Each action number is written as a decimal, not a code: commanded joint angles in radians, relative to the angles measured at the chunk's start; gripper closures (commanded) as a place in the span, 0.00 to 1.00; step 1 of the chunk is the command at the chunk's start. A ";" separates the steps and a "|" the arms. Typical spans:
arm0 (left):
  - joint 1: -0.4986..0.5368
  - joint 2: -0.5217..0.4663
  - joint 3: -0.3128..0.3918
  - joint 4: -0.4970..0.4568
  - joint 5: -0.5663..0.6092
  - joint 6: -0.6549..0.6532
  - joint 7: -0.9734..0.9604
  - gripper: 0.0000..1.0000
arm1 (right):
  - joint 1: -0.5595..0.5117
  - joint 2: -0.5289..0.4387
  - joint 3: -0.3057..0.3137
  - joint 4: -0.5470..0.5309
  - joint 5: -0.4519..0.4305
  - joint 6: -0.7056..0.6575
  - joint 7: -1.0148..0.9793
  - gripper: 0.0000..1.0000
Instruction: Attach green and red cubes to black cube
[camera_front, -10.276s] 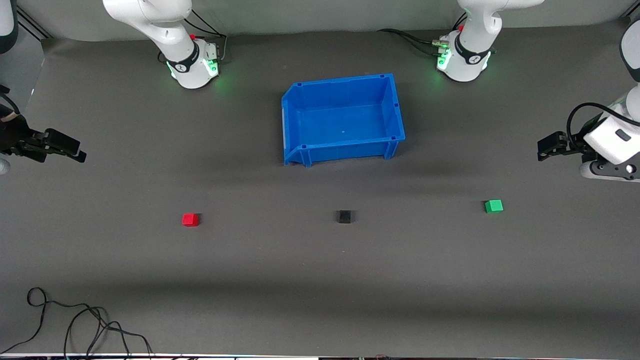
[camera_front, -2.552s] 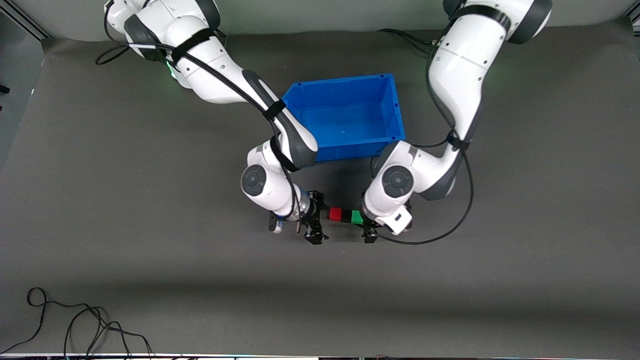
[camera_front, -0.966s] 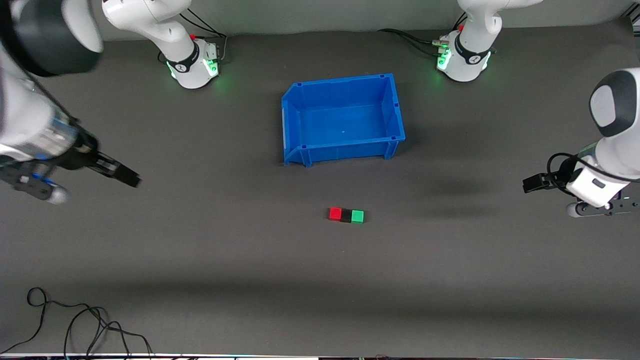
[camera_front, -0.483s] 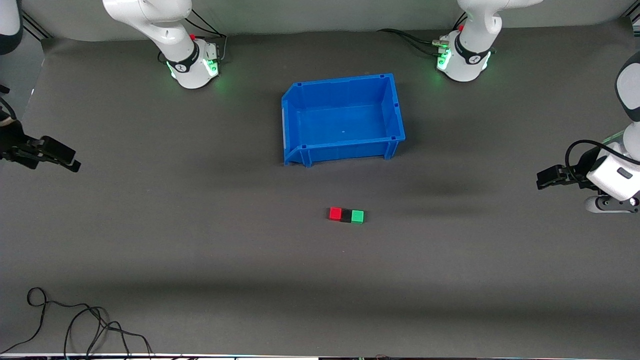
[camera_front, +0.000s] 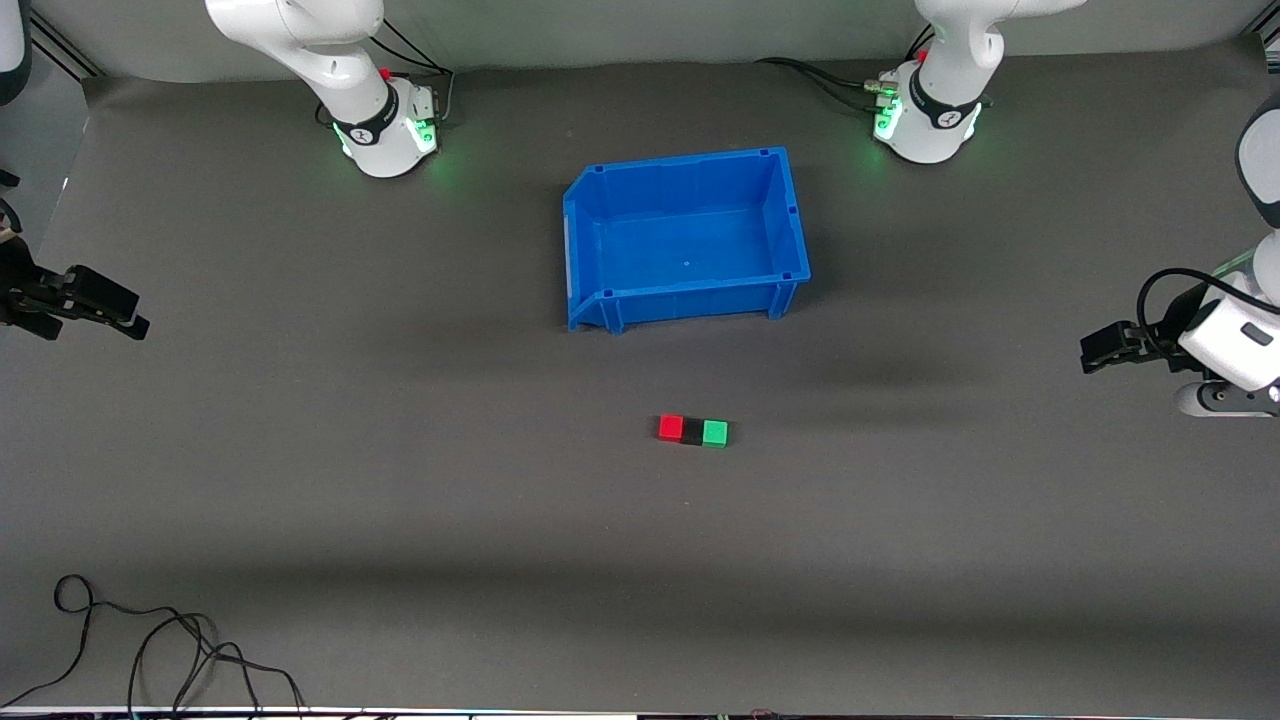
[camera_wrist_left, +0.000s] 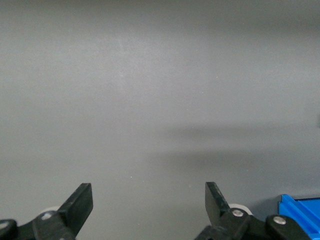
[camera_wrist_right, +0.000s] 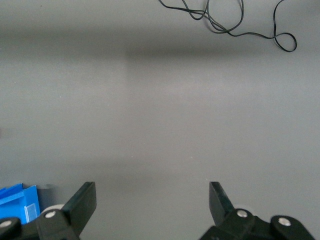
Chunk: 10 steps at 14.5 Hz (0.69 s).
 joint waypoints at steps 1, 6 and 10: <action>-0.016 0.001 0.003 0.018 0.015 -0.021 0.013 0.00 | 0.001 -0.016 -0.002 -0.018 -0.006 -0.010 -0.011 0.00; 0.001 0.009 0.005 0.017 0.013 -0.011 0.014 0.01 | 0.009 -0.007 0.001 -0.013 -0.005 -0.033 -0.011 0.00; 0.000 -0.003 0.005 0.005 0.009 -0.021 0.010 0.01 | 0.009 0.005 0.003 -0.014 -0.001 -0.033 -0.013 0.00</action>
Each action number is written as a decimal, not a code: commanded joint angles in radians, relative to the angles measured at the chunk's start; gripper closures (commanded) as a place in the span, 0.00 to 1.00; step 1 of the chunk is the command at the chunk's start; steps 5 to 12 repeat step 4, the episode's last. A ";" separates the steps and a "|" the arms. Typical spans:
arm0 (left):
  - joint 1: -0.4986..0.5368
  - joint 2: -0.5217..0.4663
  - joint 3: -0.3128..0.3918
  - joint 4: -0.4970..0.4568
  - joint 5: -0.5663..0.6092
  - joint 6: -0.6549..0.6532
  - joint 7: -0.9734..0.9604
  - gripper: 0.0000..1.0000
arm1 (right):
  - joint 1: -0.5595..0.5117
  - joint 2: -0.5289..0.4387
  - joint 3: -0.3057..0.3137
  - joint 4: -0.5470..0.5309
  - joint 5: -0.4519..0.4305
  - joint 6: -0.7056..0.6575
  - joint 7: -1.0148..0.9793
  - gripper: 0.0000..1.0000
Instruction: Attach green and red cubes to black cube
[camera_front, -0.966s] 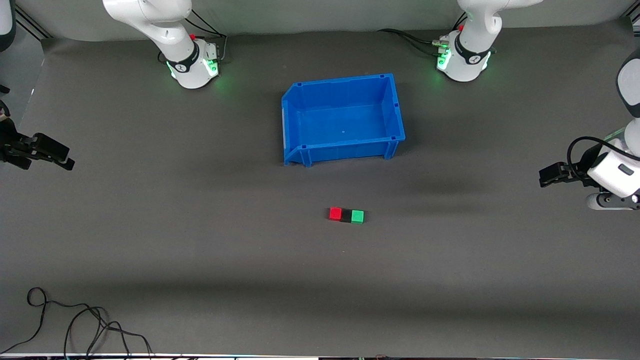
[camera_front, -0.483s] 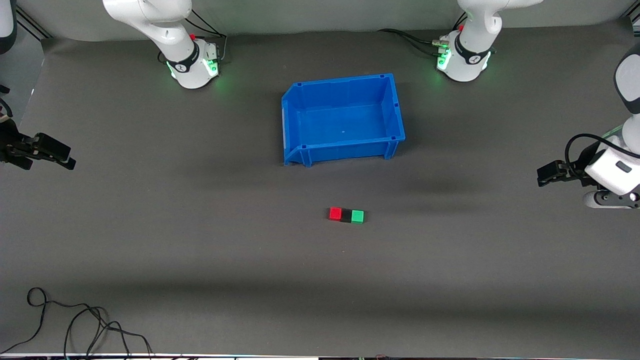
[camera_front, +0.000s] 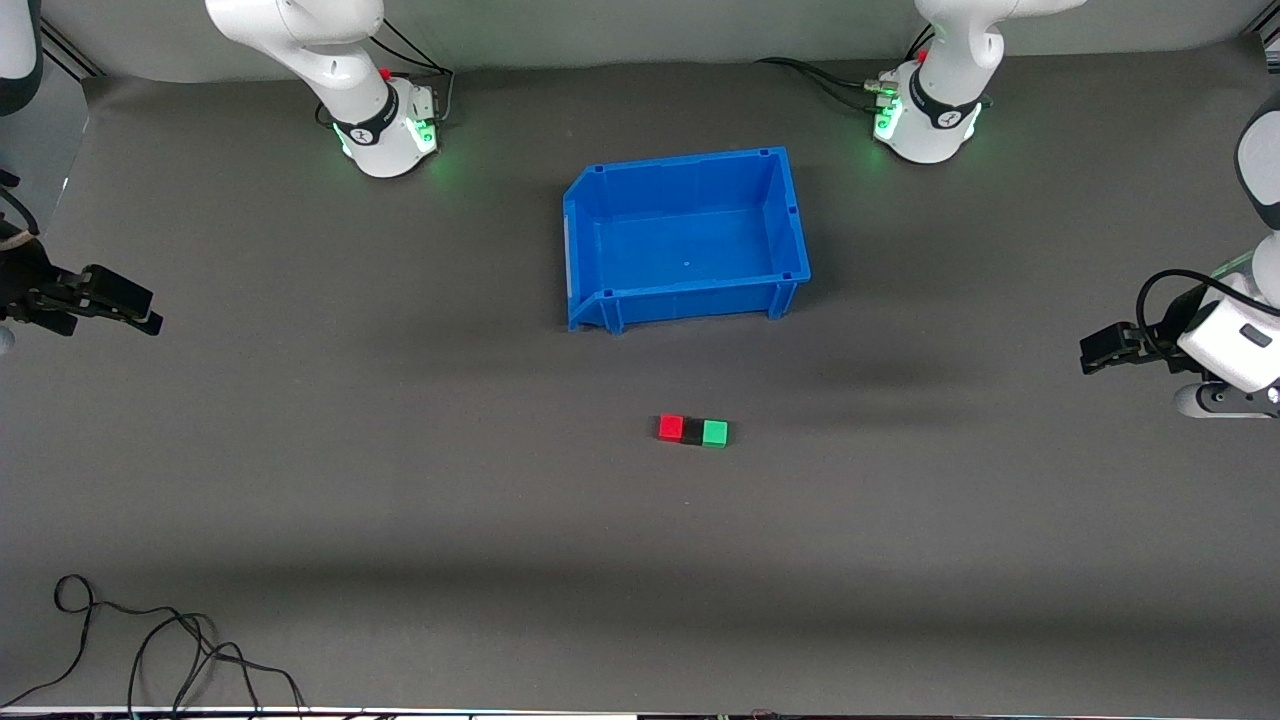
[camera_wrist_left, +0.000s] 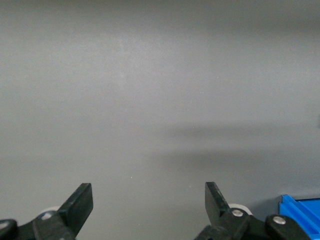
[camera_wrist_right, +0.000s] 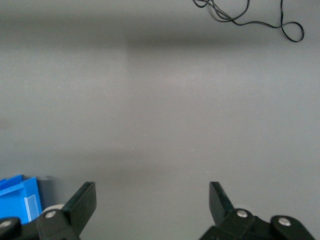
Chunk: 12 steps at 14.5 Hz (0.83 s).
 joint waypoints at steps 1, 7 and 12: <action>-0.002 -0.006 -0.002 0.002 0.006 -0.019 0.003 0.01 | 0.005 0.003 -0.001 -0.003 -0.002 -0.008 -0.013 0.00; -0.008 -0.008 -0.002 0.001 0.006 -0.026 0.011 0.01 | 0.008 0.009 -0.001 -0.003 0.009 -0.008 -0.014 0.00; -0.008 -0.008 -0.002 0.001 0.006 -0.026 0.011 0.01 | 0.008 0.009 -0.001 -0.003 0.009 -0.008 -0.014 0.00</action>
